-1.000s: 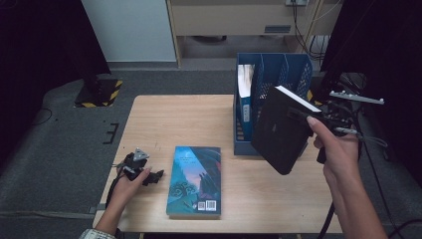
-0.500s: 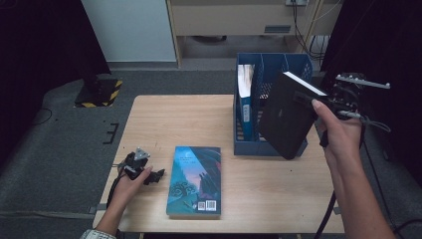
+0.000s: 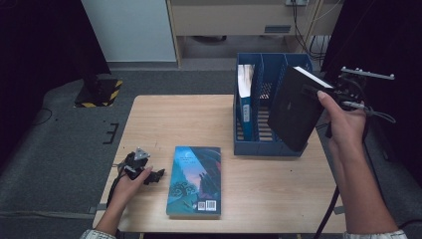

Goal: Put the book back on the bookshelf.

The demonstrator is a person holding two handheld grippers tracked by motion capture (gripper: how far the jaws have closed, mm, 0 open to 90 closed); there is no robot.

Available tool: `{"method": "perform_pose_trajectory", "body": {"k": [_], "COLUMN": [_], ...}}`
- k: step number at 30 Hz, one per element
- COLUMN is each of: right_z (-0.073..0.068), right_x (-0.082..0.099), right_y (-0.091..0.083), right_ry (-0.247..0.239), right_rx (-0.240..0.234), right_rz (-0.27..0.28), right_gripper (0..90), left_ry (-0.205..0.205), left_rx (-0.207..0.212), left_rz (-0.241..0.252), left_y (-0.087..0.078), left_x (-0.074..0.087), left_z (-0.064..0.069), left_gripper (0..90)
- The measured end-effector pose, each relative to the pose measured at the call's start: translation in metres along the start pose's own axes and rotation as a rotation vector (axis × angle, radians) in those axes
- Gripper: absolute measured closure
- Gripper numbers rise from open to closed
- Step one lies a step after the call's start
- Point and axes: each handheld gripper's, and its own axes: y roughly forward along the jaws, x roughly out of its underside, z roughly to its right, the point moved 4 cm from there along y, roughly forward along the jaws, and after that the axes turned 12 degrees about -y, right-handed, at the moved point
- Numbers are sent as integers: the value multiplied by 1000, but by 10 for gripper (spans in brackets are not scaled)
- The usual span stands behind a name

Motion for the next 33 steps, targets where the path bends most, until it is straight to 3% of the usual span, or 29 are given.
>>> {"method": "perform_pose_trajectory", "body": {"k": [11, 20, 33], "right_z": [19, 38, 58], "right_x": [5, 11, 11], "right_y": [-10, 13, 44], "right_ry": [4, -5, 8], "right_rx": [67, 119, 145], "right_rz": [-11, -20, -23], "right_gripper": [530, 530, 530], "left_ry": [3, 3, 9], "left_rx": [1, 4, 6], "left_rz": [1, 9, 10], "left_y": [0, 0, 1], "left_x": [0, 1, 0], "left_z": [1, 1, 1], "left_gripper": [0, 0, 0]}}
